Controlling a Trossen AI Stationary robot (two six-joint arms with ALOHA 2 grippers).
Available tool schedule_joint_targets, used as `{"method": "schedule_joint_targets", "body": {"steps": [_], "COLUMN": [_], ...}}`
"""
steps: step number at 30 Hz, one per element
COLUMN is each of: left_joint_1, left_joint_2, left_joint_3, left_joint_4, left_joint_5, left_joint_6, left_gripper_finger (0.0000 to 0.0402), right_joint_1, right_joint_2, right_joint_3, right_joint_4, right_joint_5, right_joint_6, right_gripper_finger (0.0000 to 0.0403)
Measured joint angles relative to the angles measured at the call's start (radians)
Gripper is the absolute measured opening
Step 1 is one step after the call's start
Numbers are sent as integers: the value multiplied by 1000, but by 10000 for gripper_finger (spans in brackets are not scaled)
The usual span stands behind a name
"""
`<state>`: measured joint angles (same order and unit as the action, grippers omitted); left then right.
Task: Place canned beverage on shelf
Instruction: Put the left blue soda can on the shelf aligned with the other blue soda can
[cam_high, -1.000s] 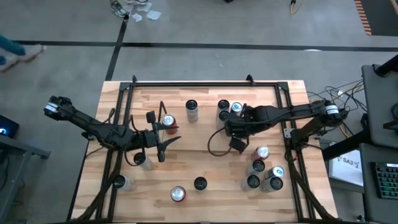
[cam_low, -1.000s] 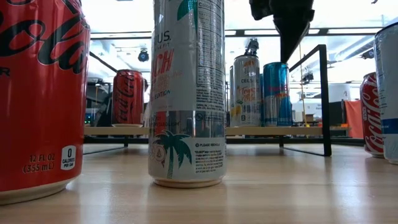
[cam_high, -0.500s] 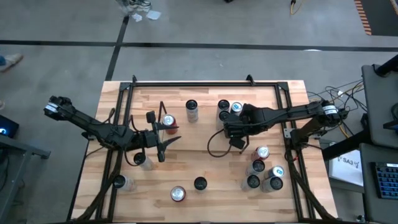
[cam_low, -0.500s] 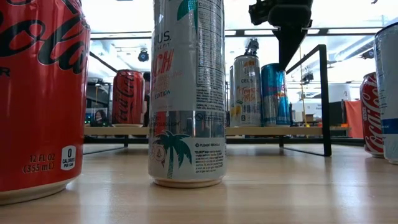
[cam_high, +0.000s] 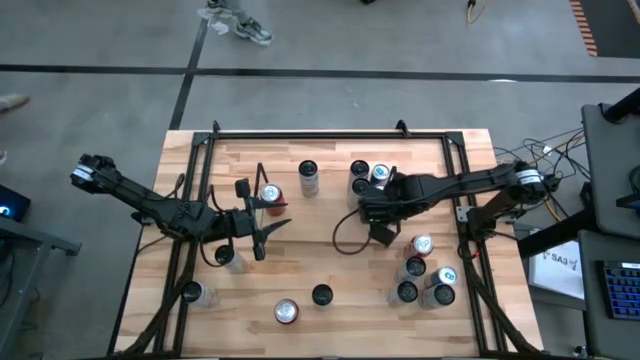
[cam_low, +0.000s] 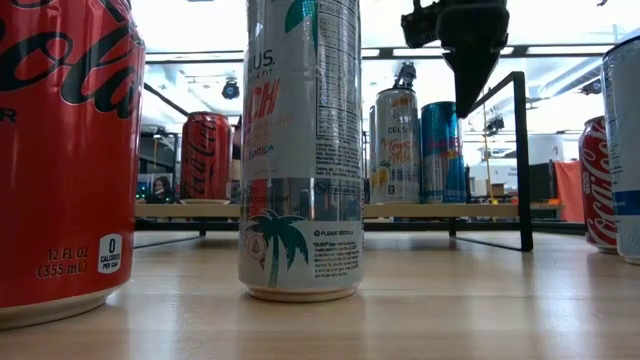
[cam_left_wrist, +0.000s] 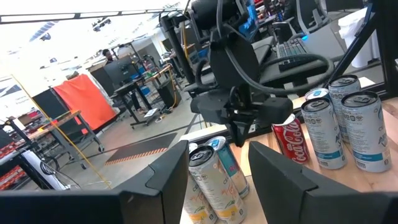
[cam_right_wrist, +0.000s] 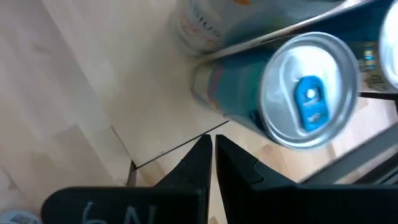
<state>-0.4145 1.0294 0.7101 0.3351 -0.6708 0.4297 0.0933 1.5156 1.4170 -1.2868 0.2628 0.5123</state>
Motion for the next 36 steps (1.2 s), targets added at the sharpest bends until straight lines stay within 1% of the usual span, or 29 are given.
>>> {"method": "schedule_joint_targets", "body": {"steps": [2, 5, 11, 22, 26, 31, 34, 36], "left_joint_1": [0, 0, 0, 0, 0, 0, 0, 0], "left_joint_2": [0, 0, 0, 0, 0, 0, 0, 0], "left_joint_3": [0, 0, 0, 0, 0, 0, 0, 0], "left_joint_4": [0, -1, -2, -1, -1, -1, -1, 2], "left_joint_5": [0, 0, 0, 0, 0, 0, 0, 0], "left_joint_6": [0, 0, 0, 0, 0, 0, 0, 0], "left_gripper_finger": [152, 152, 152, 152, 152, 152, 152, 152], "right_joint_1": [0, 0, -2, -2, -2, -2, 0, 2], "right_joint_2": [6, 15, 25, 25, 25, 25, 20, 10], "right_joint_3": [-15, -34, -37, -37, -37, -37, -27, -11], "right_joint_4": [21, 39, 43, 43, 44, 43, 32, 28], "right_joint_5": [12, 71, 105, 106, 132, 122, 73, 23], "right_joint_6": [-6, -7, 18, 65, 78, 100, 99, 99], "right_gripper_finger": [13, 13, 13, 13, 13, 13, 13, 13]}}
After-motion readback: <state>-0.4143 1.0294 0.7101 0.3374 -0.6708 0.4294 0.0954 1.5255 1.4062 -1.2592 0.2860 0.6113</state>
